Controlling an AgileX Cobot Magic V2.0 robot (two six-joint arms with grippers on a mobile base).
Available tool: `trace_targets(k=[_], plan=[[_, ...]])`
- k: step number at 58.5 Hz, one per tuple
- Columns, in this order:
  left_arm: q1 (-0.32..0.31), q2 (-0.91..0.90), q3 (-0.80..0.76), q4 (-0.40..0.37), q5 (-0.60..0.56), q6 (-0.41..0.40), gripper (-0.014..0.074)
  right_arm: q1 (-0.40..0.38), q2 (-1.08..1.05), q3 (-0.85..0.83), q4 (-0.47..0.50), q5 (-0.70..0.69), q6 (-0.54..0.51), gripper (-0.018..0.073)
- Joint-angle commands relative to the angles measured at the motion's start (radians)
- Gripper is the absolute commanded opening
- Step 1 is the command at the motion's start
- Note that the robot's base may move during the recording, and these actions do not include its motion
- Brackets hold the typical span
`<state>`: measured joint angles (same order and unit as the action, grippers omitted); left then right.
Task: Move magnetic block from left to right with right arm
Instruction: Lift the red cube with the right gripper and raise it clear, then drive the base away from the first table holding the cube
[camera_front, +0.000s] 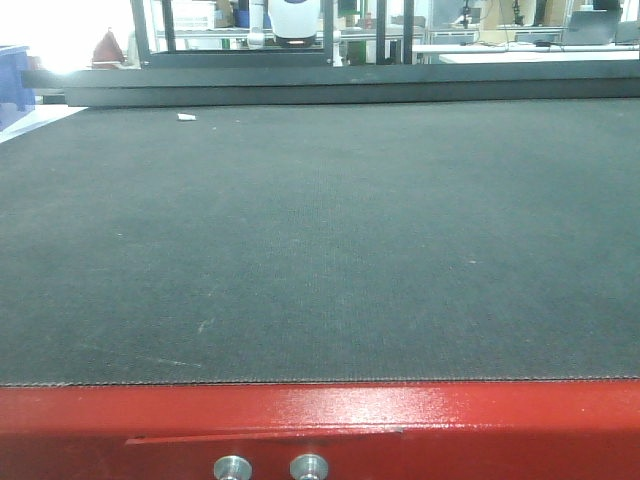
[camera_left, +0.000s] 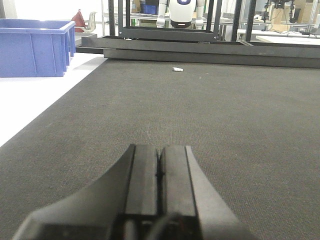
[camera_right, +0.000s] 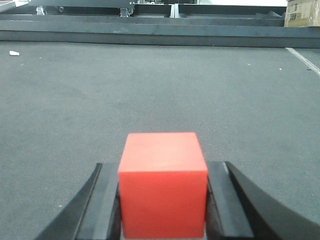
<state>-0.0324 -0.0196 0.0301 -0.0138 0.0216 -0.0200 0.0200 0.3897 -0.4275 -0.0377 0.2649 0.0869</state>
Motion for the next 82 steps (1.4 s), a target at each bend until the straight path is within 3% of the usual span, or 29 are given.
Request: trace_targets(k=[1,82], plan=[[-0.005,-0.002,0.011,-0.009,-0.084,-0.001,-0.0117,-0.008,0.004,-0.027,-0.009,-0.091,-0.011,0.0317],[-0.001,-0.002,0.011,-0.009,-0.084,-0.001,-0.0117,-0.008,0.004,-0.027,-0.009,-0.091,-0.011,0.0317]])
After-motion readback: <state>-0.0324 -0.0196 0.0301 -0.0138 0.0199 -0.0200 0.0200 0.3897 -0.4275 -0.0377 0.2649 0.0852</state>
